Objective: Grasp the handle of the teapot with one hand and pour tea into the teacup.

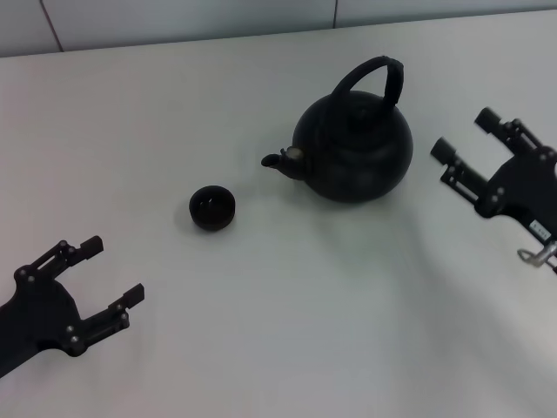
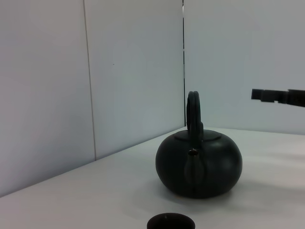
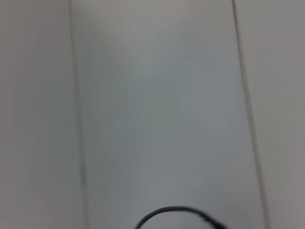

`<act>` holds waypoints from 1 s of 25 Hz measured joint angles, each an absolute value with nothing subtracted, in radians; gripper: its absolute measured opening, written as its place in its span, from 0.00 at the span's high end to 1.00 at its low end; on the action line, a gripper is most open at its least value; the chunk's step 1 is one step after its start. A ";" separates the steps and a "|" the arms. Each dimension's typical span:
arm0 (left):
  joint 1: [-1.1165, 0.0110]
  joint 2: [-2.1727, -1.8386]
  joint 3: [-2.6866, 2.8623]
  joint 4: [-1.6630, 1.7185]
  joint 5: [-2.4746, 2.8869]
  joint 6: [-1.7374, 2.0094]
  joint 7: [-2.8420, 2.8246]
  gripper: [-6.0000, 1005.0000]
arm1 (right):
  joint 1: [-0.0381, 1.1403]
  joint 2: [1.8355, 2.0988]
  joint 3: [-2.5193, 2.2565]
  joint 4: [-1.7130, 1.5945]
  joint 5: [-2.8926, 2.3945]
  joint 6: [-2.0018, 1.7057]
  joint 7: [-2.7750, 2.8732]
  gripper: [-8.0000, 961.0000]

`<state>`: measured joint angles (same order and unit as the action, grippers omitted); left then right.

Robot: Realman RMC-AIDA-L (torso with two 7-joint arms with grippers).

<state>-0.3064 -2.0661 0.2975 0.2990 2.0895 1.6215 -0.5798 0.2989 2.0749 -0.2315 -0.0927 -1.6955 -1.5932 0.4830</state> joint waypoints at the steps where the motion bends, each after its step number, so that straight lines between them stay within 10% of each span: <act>1: -0.307 -2.066 0.298 0.299 2.090 1.621 -0.580 0.18 | 0.300 2.072 -0.271 -0.112 -1.696 -1.597 0.507 0.21; 25: -0.343 -2.060 0.380 0.311 2.097 1.628 -0.590 0.18 | 0.349 2.028 -0.555 -0.460 -2.025 -1.694 0.847 0.21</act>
